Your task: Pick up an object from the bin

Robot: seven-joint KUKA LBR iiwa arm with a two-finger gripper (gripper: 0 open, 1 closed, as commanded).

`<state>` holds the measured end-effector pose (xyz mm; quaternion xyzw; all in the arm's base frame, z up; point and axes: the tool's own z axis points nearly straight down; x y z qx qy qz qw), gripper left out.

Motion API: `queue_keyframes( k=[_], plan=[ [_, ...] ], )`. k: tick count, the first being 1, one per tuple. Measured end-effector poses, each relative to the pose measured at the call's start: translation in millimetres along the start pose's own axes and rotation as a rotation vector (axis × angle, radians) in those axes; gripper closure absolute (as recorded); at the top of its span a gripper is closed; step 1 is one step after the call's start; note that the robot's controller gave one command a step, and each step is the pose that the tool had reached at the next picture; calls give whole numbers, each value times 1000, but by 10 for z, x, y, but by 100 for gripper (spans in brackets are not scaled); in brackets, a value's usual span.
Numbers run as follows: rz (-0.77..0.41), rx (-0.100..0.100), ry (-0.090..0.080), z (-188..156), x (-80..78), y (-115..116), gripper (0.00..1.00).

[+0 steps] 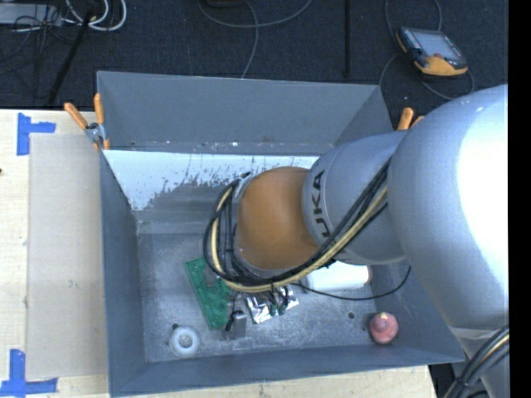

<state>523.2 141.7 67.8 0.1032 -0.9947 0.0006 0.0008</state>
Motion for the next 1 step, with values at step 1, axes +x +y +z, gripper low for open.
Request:
queue_keyframes(
  k=[1],
  plan=[
    [3,-1,-3,-29,-7,6,100]
  ],
)
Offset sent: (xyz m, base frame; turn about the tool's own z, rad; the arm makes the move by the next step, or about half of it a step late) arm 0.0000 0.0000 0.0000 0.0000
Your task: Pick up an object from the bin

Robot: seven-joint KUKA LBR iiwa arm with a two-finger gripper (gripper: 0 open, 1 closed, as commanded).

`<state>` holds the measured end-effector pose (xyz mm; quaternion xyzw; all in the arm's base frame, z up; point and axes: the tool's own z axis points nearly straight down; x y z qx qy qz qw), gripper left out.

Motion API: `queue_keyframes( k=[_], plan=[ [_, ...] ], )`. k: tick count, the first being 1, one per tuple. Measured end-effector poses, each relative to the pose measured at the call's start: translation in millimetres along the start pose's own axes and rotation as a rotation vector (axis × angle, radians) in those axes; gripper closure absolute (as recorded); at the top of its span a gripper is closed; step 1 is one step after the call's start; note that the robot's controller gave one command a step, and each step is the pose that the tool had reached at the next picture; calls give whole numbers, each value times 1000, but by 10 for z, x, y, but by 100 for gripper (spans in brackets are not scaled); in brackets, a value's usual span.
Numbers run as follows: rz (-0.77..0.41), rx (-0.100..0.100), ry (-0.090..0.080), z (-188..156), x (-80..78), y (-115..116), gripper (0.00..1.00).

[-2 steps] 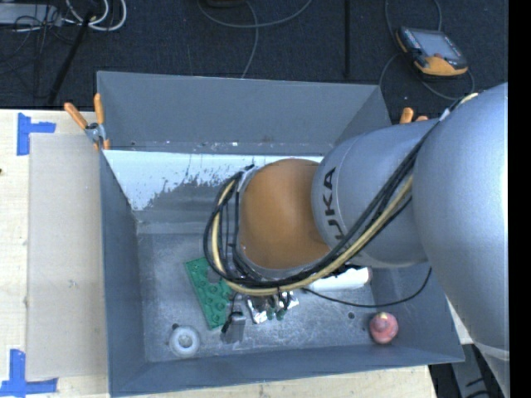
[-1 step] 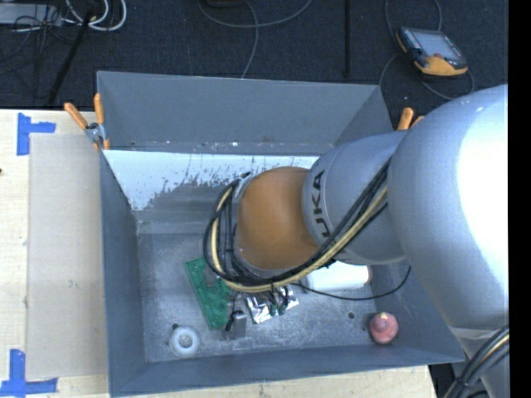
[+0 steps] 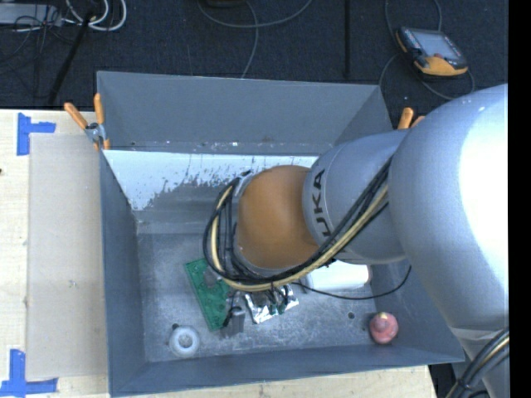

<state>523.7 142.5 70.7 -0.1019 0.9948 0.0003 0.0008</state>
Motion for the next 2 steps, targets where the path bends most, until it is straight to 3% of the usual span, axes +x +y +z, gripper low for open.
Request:
queue_keyframes(
  k=[1,2],
  plan=[
    [-97,2,-7,-1111,-129,-269,100],
    [-103,1,-8,-1901,-165,-173,100]
  ],
)
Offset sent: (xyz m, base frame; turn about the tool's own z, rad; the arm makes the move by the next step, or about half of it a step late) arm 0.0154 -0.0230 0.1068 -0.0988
